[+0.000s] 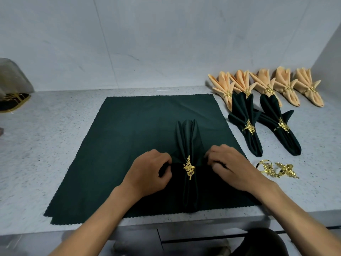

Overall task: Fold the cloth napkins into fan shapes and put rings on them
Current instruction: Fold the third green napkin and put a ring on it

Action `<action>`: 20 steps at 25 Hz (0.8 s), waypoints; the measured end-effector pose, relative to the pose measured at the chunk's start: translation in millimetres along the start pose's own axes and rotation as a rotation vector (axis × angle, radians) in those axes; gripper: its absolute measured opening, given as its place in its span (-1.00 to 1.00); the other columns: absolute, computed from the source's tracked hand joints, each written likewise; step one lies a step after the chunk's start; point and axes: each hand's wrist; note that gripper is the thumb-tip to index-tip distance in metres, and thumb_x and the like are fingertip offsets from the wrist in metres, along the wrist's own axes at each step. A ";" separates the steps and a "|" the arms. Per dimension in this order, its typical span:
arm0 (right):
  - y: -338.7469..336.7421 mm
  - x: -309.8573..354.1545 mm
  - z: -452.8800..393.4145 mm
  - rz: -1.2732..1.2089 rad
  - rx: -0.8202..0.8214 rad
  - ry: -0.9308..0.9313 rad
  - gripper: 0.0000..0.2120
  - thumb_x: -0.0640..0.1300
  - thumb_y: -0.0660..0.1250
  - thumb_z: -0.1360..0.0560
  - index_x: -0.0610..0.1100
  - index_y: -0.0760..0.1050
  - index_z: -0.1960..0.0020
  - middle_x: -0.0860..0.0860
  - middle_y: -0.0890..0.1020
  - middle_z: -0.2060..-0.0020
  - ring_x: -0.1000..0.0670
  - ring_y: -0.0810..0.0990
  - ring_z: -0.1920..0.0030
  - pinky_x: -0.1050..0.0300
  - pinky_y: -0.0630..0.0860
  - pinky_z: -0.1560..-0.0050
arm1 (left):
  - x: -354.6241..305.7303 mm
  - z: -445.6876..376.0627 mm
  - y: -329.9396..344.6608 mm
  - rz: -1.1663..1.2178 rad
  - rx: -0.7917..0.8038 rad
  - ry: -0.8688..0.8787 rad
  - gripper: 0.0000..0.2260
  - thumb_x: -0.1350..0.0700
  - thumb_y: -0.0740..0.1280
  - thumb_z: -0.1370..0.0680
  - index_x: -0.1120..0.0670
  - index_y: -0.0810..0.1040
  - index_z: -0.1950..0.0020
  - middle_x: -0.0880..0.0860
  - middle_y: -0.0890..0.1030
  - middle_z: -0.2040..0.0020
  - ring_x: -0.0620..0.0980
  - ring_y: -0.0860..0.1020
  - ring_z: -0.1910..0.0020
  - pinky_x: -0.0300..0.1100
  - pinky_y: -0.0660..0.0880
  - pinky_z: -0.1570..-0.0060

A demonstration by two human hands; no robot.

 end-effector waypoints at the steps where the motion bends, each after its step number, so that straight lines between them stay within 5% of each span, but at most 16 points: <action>1: 0.9 -1.0 -1.6 -0.051 -0.015 0.032 -0.83 0.05 0.12 -0.54 0.11 0.37 0.22 0.20 0.51 0.14 0.08 0.43 0.12 0.04 0.40 0.00 | -0.3 -0.4 -0.4 0.012 -0.001 0.005 -0.83 0.03 0.26 -0.50 0.06 0.57 0.21 -0.10 0.59 0.24 -0.08 0.49 0.24 -0.14 0.50 0.24; 5: 12.7 2.7 -0.5 0.061 -0.078 0.080 -0.86 0.19 0.20 -0.51 0.16 0.45 0.05 0.25 0.52 0.05 0.11 0.42 0.07 0.09 0.35 -0.02 | -1.0 -7.9 5.8 0.042 -0.061 0.007 -0.70 -0.06 0.31 -0.52 0.07 0.57 0.34 -0.12 0.59 0.14 -0.10 0.46 0.16 -0.27 0.41 0.14; 9: 21.0 8.3 6.5 0.158 -0.168 0.065 -0.78 0.14 0.18 -0.53 0.11 0.57 0.00 0.23 0.50 0.07 0.08 0.40 0.11 0.11 0.33 0.12 | -3.3 -2.9 17.1 0.051 -0.003 -0.002 -0.82 -0.01 0.28 -0.53 -0.04 0.66 0.01 -0.18 0.61 0.10 -0.11 0.49 0.20 -0.08 0.40 0.08; 13: 13.5 12.4 0.8 -0.051 -0.140 0.220 -0.94 -0.09 0.44 -0.48 0.05 0.66 0.07 0.18 0.58 0.10 0.08 0.49 0.11 0.03 0.45 0.03 | -9.2 -4.2 16.4 0.193 0.024 -0.195 -0.83 0.21 0.33 -0.52 -0.02 0.66 0.04 -0.19 0.62 0.10 -0.16 0.54 0.16 -0.12 0.44 0.05; 16: -22.2 4.9 -34.5 -0.439 -0.172 0.396 -0.60 -0.25 0.45 -0.48 0.04 0.55 -0.26 0.09 0.63 -0.14 0.10 0.58 0.05 0.17 0.51 -0.10 | -2.6 -36.5 -0.9 0.448 0.029 -0.375 -0.66 0.32 0.39 -0.45 -0.04 0.59 -0.13 -0.09 0.63 -0.01 -0.17 0.56 0.10 -0.18 0.50 -0.03; 18: -36.1 3.2 -58.5 -0.288 -0.170 0.280 -0.33 -0.28 0.44 -0.46 0.13 0.31 -0.46 0.14 0.50 -0.34 0.10 0.53 -0.12 0.20 0.44 -0.18 | 2.9 -59.9 -11.2 0.315 -0.005 -0.238 -0.44 0.36 0.34 -0.42 -0.02 0.45 -0.37 -0.06 0.48 -0.30 -0.10 0.47 -0.19 -0.21 0.41 -0.24; 20: -38.1 6.3 -73.7 -0.018 -0.174 0.093 -0.39 -0.25 0.44 -0.44 0.10 0.38 -0.42 0.13 0.52 -0.32 0.04 0.48 -0.20 0.09 0.42 -0.26 | 2.1 -78.9 -19.0 0.183 0.013 -0.061 -0.41 0.34 0.32 -0.41 0.00 0.43 -0.42 -0.05 0.46 -0.36 -0.04 0.41 -0.27 -0.12 0.35 -0.34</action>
Point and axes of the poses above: each hand's wrist, its own z-axis away from the middle knuckle, its own y-axis out of the palm, x = y × z
